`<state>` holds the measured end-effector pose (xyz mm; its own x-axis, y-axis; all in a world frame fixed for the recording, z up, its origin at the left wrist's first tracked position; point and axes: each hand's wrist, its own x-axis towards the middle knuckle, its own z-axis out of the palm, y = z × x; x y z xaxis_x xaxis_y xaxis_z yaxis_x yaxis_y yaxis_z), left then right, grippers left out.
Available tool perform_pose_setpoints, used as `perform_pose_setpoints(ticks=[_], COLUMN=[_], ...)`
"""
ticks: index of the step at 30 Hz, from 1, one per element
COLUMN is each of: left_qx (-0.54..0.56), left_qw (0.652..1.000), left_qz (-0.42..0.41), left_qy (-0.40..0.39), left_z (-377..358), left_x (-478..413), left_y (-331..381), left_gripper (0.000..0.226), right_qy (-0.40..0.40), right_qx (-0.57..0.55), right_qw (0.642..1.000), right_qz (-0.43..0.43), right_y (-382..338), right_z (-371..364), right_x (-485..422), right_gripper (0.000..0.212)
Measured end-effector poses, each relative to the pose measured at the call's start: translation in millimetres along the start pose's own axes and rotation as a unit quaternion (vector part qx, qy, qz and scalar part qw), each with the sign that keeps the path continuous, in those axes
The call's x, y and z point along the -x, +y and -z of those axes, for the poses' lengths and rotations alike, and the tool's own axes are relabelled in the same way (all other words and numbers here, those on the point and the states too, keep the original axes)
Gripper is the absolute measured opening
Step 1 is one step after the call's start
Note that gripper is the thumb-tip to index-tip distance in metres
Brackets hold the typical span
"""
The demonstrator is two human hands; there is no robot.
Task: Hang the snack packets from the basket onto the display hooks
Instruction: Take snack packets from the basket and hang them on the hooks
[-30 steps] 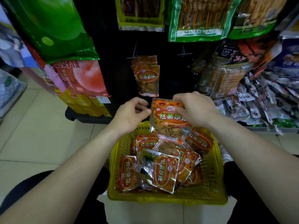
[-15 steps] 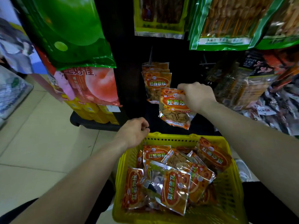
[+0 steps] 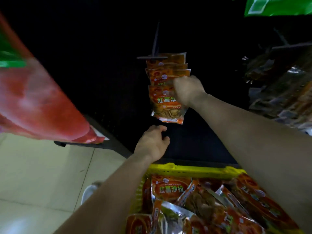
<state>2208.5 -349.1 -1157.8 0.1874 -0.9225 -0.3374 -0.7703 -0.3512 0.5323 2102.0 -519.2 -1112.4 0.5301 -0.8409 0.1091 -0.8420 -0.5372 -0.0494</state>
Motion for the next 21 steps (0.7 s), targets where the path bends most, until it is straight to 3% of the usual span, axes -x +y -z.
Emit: perform_pose_setpoints(ticks=[4,8,11,14,21], left_qx=[-0.08,-0.086,-0.037,0.045,0.213], left_qw=[0.997,0.996,0.997,0.989,0.95], left_qz=[-0.004,0.033,0.057,0.065,0.085], left_qy=[-0.009,-0.02,0.028,0.125,0.21], left_z=[-11,-21,-27,-21,-2], left_x=[-33,-55,-59,-55,13], left_y=[-1,-8,-13,-13,7], left_gripper=[0.052,0.057,0.046,0.011,0.039], right_qy=[0.017,0.013,-0.018,-0.033,-0.035], right_qx=[-0.008,-0.052,-0.101,-0.126,-0.173], right_qw=[1.0,0.999,0.995,0.991,0.983], right_qz=[0.006,-0.003,-0.001,0.033,0.052], right_y=[9,17,18,16,18], right_z=[-17,-18,-5,18,83], right_x=[-8,-6,-1,9,67], right_gripper=[0.027,0.034,0.041,0.043,0.033])
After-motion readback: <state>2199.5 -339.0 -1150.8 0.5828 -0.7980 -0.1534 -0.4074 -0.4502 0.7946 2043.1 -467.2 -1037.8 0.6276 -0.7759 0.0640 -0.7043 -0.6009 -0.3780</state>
